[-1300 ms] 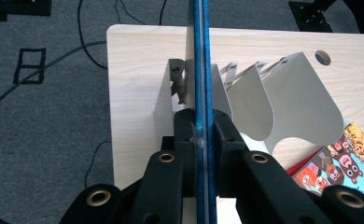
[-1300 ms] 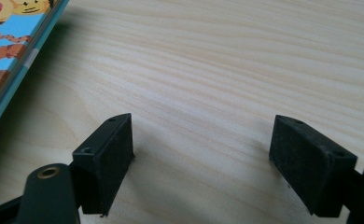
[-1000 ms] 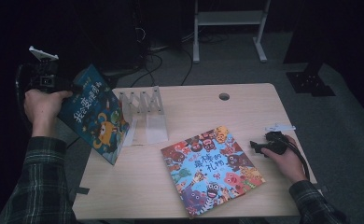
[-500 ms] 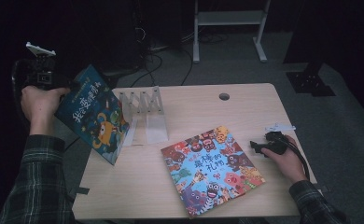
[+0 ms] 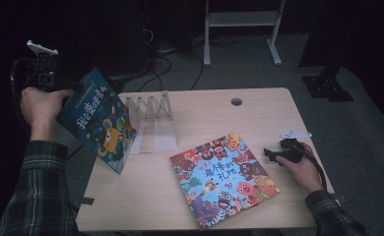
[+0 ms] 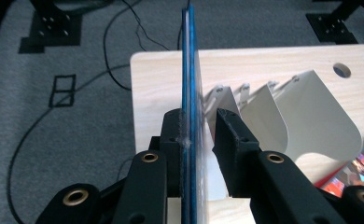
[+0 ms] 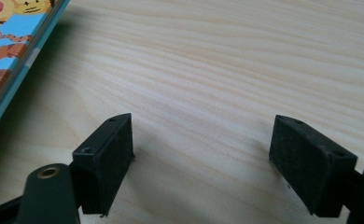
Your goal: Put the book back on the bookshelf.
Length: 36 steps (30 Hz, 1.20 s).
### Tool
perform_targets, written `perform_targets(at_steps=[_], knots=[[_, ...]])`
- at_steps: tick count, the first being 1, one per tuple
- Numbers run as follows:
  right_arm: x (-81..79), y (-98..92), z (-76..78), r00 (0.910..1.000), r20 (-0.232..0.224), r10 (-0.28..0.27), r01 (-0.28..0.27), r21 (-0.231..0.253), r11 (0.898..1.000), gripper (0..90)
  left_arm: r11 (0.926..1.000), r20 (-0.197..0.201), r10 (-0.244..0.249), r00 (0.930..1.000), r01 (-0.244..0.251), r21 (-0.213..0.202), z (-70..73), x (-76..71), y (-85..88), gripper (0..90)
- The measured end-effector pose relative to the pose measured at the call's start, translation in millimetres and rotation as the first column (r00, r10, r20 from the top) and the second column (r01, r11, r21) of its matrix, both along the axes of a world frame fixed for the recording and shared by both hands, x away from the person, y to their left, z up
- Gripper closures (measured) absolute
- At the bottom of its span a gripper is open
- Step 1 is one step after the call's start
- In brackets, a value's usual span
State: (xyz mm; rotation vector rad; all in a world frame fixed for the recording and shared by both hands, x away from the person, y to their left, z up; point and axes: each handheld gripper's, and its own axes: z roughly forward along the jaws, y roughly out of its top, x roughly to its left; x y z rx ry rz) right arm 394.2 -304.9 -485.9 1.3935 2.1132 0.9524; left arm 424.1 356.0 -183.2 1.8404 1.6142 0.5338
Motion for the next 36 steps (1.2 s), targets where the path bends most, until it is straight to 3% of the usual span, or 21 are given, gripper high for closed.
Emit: perform_targets(at_steps=[3,12,21,27,36], knots=[[0.0,0.0,0.0,1.0000,0.000,0.000,0.000,0.000,1.000,20.3,0.9995,0.008,-0.011,0.9999,0.011,-0.028,1.2,-1.1,0.2,72.5],[-0.2,0.6,0.0,1.0000,0.000,0.002,-0.002,0.001,1.000,20.3,0.9990,0.010,-0.039,0.9992,0.039,-0.023,1.0,0.1,-9.4,72.5],[-0.3,0.6,0.0,1.0000,0.000,0.003,-0.003,0.001,1.000,20.3,0.9941,0.011,-0.104,0.9945,0.104,-0.031,-7.6,-0.5,-26.7,71.3],[-0.4,0.7,0.0,1.0000,0.000,0.005,-0.005,0.001,1.000,20.2,0.9847,0.019,-0.167,0.9857,0.168,-0.047,-19.5,-3.5,-45.3,70.2],[-0.4,0.7,0.0,1.0000,0.000,0.006,-0.006,0.001,1.000,20.2,0.9680,0.040,-0.249,0.9678,0.250,-0.024,-38.0,-14.0,-80.9,64.6]])
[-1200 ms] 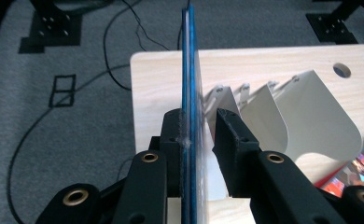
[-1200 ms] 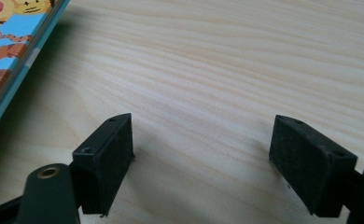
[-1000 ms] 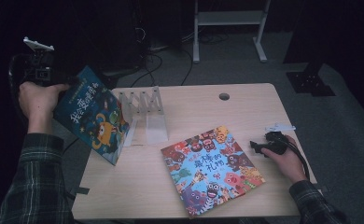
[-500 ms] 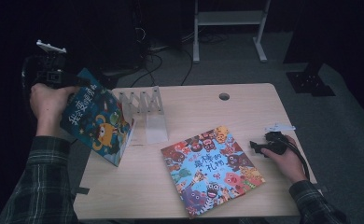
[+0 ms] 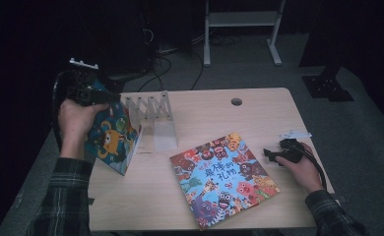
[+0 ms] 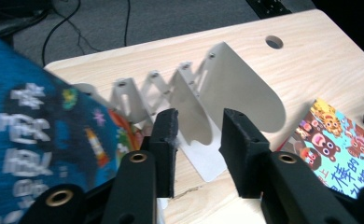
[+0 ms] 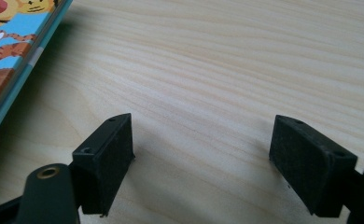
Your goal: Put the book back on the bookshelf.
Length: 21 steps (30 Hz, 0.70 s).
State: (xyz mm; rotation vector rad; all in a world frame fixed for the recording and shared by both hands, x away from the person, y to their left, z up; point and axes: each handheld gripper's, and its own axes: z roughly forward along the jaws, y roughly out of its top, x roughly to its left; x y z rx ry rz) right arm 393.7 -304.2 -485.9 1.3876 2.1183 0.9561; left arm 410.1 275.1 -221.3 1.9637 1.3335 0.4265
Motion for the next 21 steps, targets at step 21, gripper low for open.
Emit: perform_targets(at_steps=[21], knots=[[-0.5,1.0,-0.3,0.9999,-0.002,0.016,-0.016,-0.002,1.000,17.1,0.9835,0.017,-0.180,0.9835,0.180,0.022,-67.5,-32.9,-70.5,36.0]])
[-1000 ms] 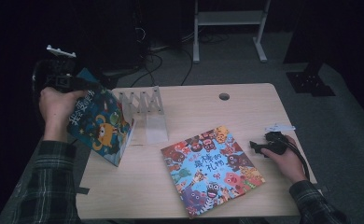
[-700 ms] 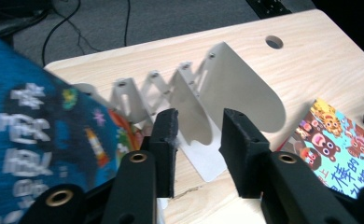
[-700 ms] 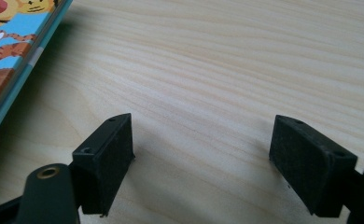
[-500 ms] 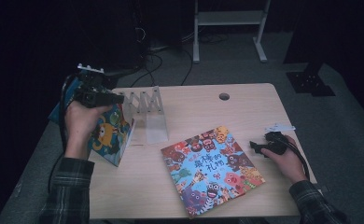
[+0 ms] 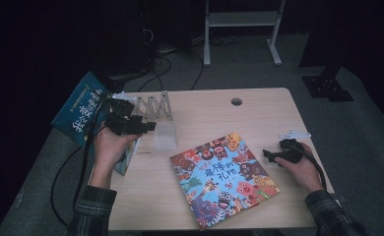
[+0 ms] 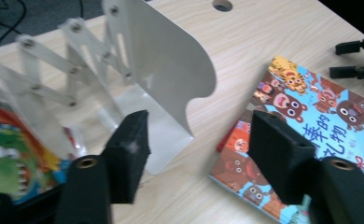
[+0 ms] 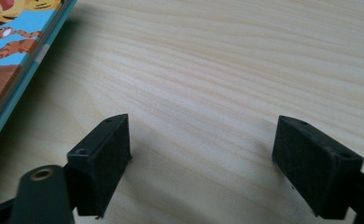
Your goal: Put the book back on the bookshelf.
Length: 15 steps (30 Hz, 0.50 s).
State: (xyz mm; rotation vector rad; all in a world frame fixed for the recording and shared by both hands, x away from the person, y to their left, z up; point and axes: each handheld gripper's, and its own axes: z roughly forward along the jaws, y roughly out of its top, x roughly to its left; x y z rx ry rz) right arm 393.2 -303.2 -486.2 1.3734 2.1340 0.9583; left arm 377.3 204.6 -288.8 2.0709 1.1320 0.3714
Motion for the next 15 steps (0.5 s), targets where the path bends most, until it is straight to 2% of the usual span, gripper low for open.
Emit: perform_targets(at_steps=[5,8,10,15], knots=[[-0.3,-0.9,-0.2,0.9997,-0.006,0.023,-0.023,-0.004,1.000,14.3,0.9995,0.009,-0.030,0.9995,0.030,-0.005,-18.3,-7.6,-12.4,27.4],[-0.2,-1.1,-0.2,0.9996,-0.007,0.028,-0.029,-0.005,1.000,13.7,0.9982,0.021,-0.059,0.9980,0.059,0.013,-30.5,-11.5,-20.7,16.7],[-0.3,-1.1,-0.3,0.9996,-0.008,0.028,-0.029,-0.005,1.000,13.4,0.9968,0.009,-0.079,0.9969,0.078,0.016,-39.5,-13.7,-25.5,12.4],[-1.1,-1.5,-0.3,0.9996,-0.009,0.026,-0.026,-0.005,1.000,13.1,0.9936,-0.030,-0.112,0.9932,0.112,-0.017,-64.1,-16.7,-34.2,1.0]])
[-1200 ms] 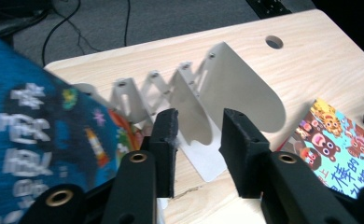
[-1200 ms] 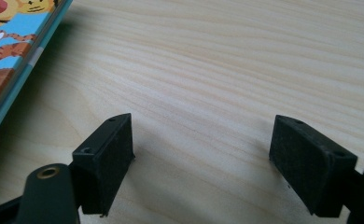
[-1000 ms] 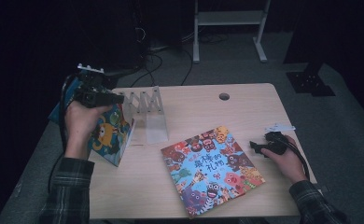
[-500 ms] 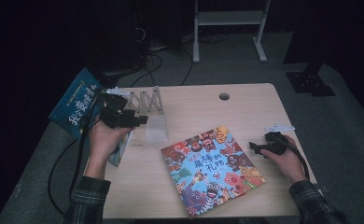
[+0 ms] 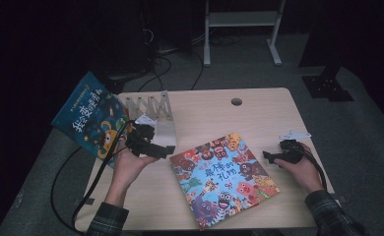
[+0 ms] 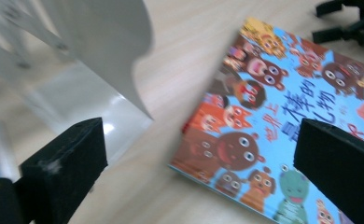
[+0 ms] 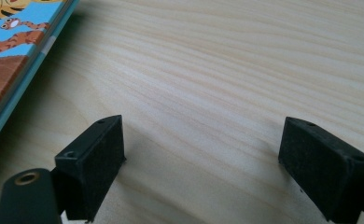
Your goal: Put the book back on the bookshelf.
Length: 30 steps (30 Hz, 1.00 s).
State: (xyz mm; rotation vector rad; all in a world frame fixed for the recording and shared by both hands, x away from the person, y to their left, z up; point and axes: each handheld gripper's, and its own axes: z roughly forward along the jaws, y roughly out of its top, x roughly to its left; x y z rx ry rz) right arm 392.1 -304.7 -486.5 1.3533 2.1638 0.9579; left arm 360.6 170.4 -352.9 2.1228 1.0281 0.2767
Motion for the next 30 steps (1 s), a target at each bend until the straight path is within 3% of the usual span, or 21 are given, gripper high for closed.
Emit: perform_targets(at_steps=[6,9,13,18,21,25,27,30], knots=[[-1.1,-0.8,-0.1,1.0000,0.001,0.006,-0.006,0.000,1.000,13.2,0.9988,-0.007,-0.049,0.9988,0.049,-0.001,-21.3,-14.1,-16.2,0.3],[-1.7,-1.2,0.0,1.0000,0.001,0.008,-0.008,-0.001,1.000,13.2,0.9970,0.002,-0.054,0.9986,0.054,-0.056,-27.7,-24.4,-24.9,0.3],[-2.2,-1.6,0.0,0.9999,0.000,0.013,-0.013,0.000,1.000,13.2,0.9941,0.013,-0.079,0.9968,0.080,-0.074,-36.8,-31.6,-34.9,0.4],[-4.5,-1.9,0.0,0.9997,0.004,0.022,-0.022,0.000,1.000,15.5,0.9941,0.008,-0.101,0.9949,0.101,-0.039,-45.8,-29.6,-36.9,1.0],[-8.8,-2.3,3.0,0.9994,-0.008,0.035,-0.035,-0.005,0.999,25.5,0.9938,-0.005,-0.102,0.9948,0.101,-0.046,-53.6,-25.5,-33.5,4.6],[-20.2,-1.6,11.7,0.9979,-0.039,0.052,-0.053,-0.025,0.998,38.2,0.9947,-0.019,-0.101,0.9947,0.101,-0.019,-63.4,-18.6,-27.9,8.0],[-27.9,-1.2,18.9,0.9977,-0.040,0.055,-0.055,0.007,0.998,39.6,0.9954,-0.018,-0.095,0.9954,0.094,-0.014,-65.9,-14.8,-24.9,8.5],[-40.5,-0.8,28.5,0.9970,-0.029,0.072,-0.071,0.046,0.996,40.4,0.9952,-0.020,-0.089,0.9958,0.088,-0.043,-68.3,-9.0,-19.3,13.0]])
